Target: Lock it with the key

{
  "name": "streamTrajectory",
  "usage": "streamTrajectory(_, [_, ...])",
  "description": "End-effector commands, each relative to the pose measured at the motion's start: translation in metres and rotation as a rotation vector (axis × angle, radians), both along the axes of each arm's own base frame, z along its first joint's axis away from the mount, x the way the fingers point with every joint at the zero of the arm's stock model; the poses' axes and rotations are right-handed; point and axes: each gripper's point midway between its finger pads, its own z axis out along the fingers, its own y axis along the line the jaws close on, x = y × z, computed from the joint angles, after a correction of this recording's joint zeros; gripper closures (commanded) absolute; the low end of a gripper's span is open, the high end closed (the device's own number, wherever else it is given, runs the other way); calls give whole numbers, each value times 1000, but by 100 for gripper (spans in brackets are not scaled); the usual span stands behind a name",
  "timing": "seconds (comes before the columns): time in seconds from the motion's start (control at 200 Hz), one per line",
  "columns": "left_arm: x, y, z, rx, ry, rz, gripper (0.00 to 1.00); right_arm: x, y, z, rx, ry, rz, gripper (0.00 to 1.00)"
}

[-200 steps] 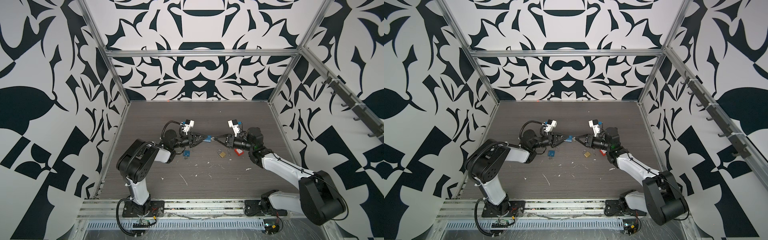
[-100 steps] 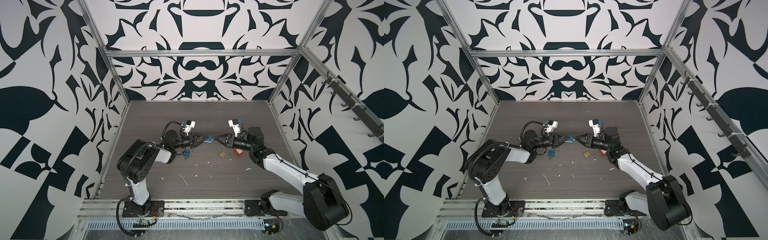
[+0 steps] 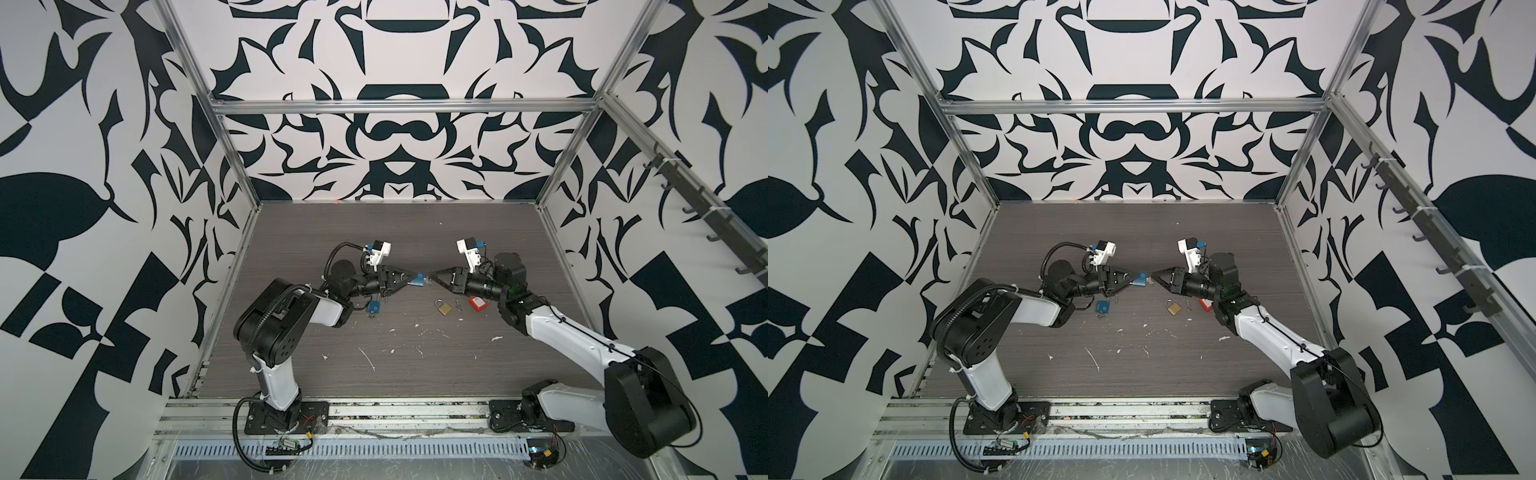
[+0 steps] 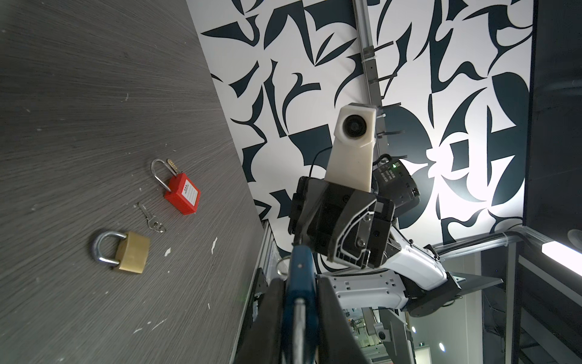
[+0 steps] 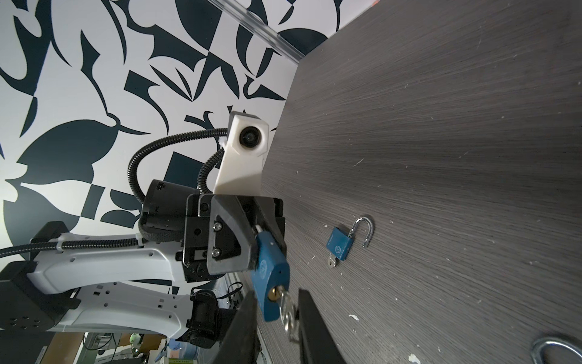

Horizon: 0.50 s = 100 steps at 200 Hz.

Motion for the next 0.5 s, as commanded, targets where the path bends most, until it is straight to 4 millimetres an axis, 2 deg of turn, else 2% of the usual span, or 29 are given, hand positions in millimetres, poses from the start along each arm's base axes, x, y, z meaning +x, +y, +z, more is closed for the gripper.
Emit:
streamTrajectory(0.0, [-4, 0, 29, -58, -85, -7, 100, 2, 8, 18, 44, -49, 38, 76])
streamTrajectory(0.495, [-1, -2, 26, -56, -76, -4, 100, -1, 17, 18, 101, -34, 70, 82])
